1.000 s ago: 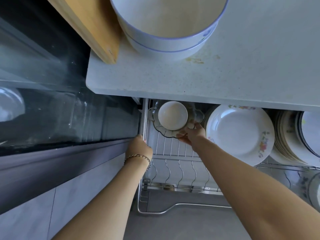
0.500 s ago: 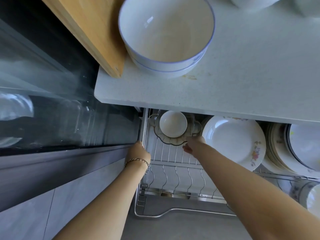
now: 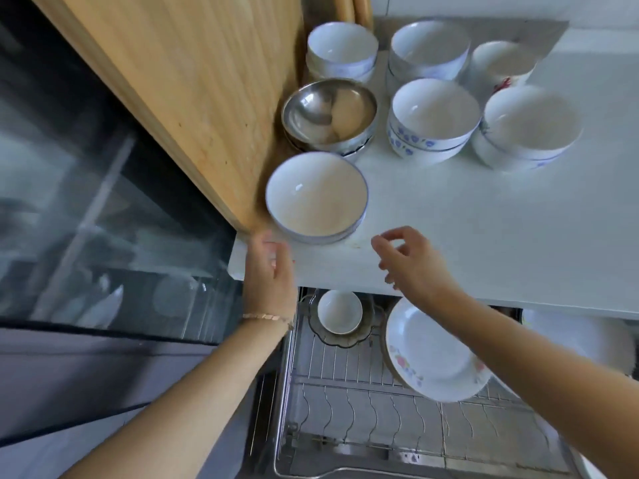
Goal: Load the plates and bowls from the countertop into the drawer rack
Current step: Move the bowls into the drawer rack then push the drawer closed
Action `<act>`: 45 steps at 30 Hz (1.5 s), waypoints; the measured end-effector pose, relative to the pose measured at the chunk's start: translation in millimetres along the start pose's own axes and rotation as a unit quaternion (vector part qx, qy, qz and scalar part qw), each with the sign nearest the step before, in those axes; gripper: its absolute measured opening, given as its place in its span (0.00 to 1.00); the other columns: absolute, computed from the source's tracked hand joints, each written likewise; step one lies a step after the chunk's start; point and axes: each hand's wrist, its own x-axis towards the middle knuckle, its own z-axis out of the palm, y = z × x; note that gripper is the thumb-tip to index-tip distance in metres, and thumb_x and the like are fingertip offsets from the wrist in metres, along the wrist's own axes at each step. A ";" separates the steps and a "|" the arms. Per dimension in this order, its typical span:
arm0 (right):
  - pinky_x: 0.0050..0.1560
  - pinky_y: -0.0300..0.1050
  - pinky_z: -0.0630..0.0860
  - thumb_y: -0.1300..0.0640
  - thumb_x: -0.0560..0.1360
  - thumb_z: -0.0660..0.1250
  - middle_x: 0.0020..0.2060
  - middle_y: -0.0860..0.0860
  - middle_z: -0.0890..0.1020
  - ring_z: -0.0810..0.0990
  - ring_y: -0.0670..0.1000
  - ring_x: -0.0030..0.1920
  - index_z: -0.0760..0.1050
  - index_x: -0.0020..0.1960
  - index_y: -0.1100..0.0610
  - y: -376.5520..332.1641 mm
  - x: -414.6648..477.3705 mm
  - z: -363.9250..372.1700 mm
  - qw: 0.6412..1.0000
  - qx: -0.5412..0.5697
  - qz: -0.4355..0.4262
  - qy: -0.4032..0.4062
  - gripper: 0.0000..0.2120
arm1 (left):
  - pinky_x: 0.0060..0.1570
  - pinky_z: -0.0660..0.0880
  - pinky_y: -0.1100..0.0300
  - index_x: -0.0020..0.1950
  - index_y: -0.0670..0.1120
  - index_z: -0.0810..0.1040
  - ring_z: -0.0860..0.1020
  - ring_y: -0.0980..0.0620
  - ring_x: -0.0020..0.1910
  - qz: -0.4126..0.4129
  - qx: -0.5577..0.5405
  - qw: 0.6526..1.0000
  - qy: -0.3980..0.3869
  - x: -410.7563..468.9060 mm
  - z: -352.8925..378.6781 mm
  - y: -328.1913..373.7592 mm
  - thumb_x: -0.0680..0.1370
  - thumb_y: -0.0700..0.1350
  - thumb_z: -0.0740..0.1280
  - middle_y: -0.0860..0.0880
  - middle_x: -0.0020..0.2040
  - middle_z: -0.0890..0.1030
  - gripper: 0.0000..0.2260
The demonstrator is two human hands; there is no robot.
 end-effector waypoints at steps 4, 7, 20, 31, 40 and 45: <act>0.35 0.44 0.81 0.44 0.77 0.60 0.53 0.60 0.76 0.81 0.54 0.35 0.53 0.75 0.51 -42.6 39.3 -2.6 0.984 0.090 0.124 -0.086 0.31 | 0.45 0.74 0.52 0.67 0.47 0.65 0.76 0.44 0.50 -0.250 -0.118 0.955 -0.109 32.0 10.8 34.2 0.80 0.49 0.56 0.47 0.59 0.69 0.16; 0.42 0.46 0.81 0.53 0.78 0.61 0.56 0.62 0.74 0.81 0.56 0.39 0.58 0.73 0.54 -41.8 52.4 7.0 0.969 0.137 0.150 -0.142 0.26 | 0.43 0.77 0.51 0.60 0.47 0.65 0.77 0.42 0.45 -0.292 -0.135 0.940 -0.116 40.0 14.0 34.1 0.79 0.46 0.58 0.47 0.57 0.68 0.11; 0.40 0.43 0.83 0.68 0.74 0.58 0.32 0.53 0.82 0.83 0.52 0.31 0.76 0.56 0.56 57.3 -26.9 -79.0 0.974 0.177 0.110 -0.091 0.15 | 0.36 0.81 0.53 0.62 0.50 0.64 0.82 0.45 0.29 -0.263 0.020 0.914 -0.308 -32.7 30.2 48.8 0.78 0.41 0.60 0.40 0.43 0.79 0.14; 0.32 0.29 0.74 0.67 0.74 0.59 0.33 0.53 0.83 0.81 0.48 0.31 0.68 0.62 0.51 235.0 -135.2 -249.9 0.976 0.009 0.193 -0.101 0.20 | 0.30 0.79 0.59 0.59 0.54 0.60 0.79 0.51 0.27 -0.229 0.181 0.818 -0.496 -220.8 191.9 22.4 0.77 0.36 0.58 0.48 0.37 0.78 0.17; 0.46 0.45 0.81 0.69 0.73 0.55 0.39 0.54 0.77 0.78 0.55 0.42 0.65 0.68 0.55 383.7 -132.2 -303.2 0.944 -0.040 0.315 -0.088 0.25 | 0.40 0.80 0.52 0.70 0.44 0.61 0.76 0.38 0.57 -0.341 0.212 0.774 -0.490 -332.0 329.4 -58.5 0.78 0.33 0.54 0.41 0.63 0.71 0.21; 0.41 0.45 0.78 0.66 0.72 0.55 0.47 0.54 0.75 0.75 0.56 0.46 0.66 0.67 0.57 423.0 -112.5 -304.4 0.927 -0.132 0.340 -0.087 0.23 | 0.46 0.80 0.42 0.68 0.47 0.66 0.76 0.38 0.59 -0.347 0.237 0.786 -0.455 -350.9 366.1 -87.0 0.75 0.33 0.55 0.42 0.64 0.73 0.22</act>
